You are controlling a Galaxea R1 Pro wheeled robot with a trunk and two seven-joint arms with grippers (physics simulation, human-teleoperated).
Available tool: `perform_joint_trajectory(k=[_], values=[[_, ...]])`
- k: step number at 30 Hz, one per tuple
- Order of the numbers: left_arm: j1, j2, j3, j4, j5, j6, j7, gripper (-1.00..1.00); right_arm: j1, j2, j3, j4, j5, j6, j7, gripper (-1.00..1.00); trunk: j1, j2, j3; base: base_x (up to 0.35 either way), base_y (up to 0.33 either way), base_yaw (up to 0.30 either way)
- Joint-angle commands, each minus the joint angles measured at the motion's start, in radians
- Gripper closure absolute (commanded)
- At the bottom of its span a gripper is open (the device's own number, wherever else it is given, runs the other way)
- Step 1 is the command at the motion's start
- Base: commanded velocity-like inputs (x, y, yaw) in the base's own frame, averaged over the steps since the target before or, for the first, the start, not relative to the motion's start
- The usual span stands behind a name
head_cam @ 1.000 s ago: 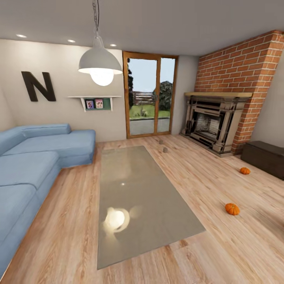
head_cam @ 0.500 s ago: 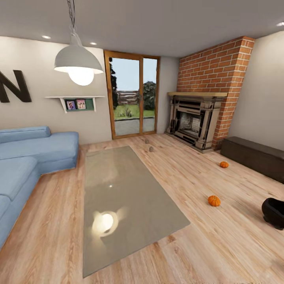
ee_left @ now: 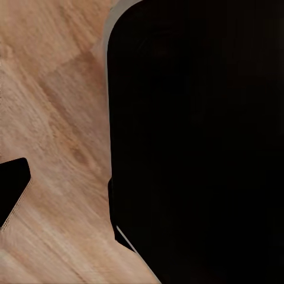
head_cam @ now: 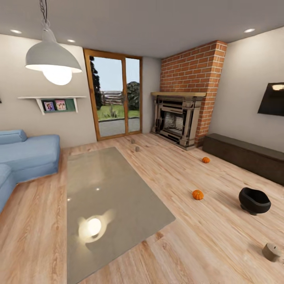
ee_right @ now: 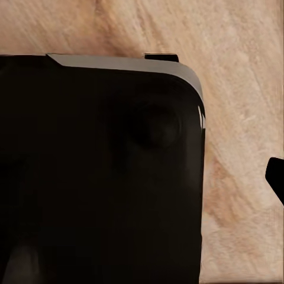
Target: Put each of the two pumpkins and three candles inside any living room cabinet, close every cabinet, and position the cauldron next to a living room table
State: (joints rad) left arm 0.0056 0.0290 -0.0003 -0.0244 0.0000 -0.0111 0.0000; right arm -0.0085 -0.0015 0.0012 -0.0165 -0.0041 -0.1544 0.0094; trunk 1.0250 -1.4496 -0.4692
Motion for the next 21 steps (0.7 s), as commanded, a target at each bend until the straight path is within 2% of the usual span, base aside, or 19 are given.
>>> perform_joint_trajectory(k=[1, 21], values=[[0.001, 0.000, -0.001, -0.002, 0.000, -0.001, 0.000, -1.00, -0.001, -0.001, 0.000, 0.001, -0.001, -0.004, 0.001, -1.00, 0.000, 0.000, -0.001, 0.000, 0.000, -0.263], [0.001, 0.000, 0.000, -0.002, 0.000, -0.001, 0.000, -1.00, -0.001, 0.000, 0.000, 0.001, -0.002, -0.005, 0.001, -1.00, 0.000, 0.000, -0.001, 0.000, 0.000, -0.265]])
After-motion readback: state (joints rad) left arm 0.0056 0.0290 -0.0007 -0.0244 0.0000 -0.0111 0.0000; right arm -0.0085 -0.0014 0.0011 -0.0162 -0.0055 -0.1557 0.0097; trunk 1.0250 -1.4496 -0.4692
